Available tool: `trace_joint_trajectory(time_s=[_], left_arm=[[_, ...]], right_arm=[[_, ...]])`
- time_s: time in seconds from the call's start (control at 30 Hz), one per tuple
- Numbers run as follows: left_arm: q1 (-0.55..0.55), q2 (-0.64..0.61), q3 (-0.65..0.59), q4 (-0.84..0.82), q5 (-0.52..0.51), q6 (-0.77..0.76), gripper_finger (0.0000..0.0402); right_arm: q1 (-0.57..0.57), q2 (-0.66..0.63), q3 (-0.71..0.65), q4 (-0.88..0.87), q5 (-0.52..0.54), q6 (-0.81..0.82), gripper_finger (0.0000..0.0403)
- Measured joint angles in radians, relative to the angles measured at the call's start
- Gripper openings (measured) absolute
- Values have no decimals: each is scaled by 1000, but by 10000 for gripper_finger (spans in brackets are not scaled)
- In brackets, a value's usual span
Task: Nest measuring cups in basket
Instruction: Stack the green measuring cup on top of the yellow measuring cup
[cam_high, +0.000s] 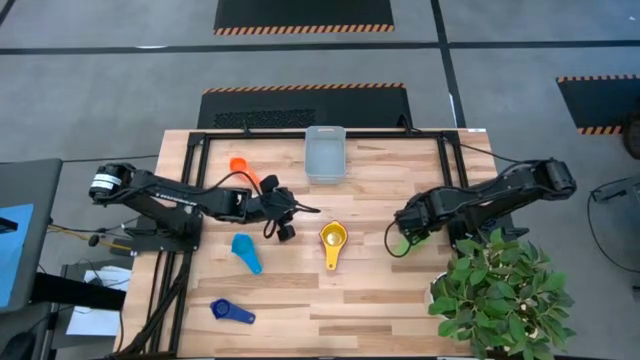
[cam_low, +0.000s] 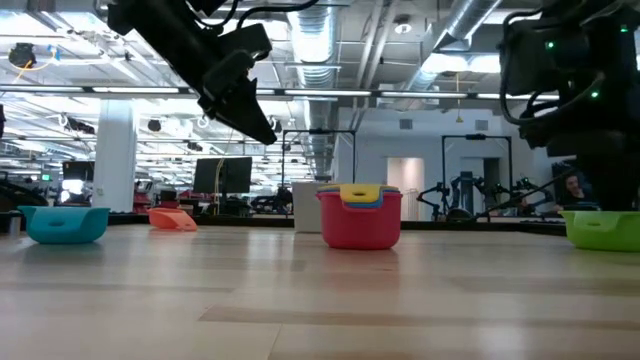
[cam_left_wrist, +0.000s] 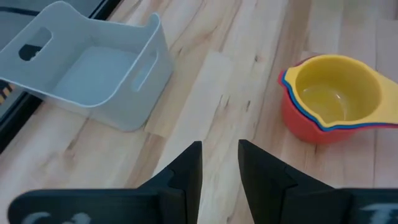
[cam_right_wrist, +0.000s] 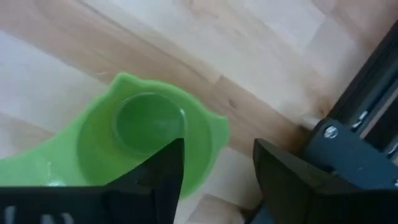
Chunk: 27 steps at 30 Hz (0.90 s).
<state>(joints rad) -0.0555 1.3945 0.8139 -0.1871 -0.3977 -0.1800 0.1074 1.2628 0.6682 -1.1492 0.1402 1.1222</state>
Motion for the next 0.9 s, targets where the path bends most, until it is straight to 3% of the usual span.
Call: trace_joint_trajectory(time_s=[0.4,0.63,0.9], left_arm=[[0,0,0,-6,0,11,93],[2,0,0,-4,-3,29,93],[26,0,0,-1,9,45,93]], right_arm=[[-9,8,-71,103,-67,-8,95],[-12,7,-16,103,-48,-143,18],[-10,8,207,154,68,-334,20]])
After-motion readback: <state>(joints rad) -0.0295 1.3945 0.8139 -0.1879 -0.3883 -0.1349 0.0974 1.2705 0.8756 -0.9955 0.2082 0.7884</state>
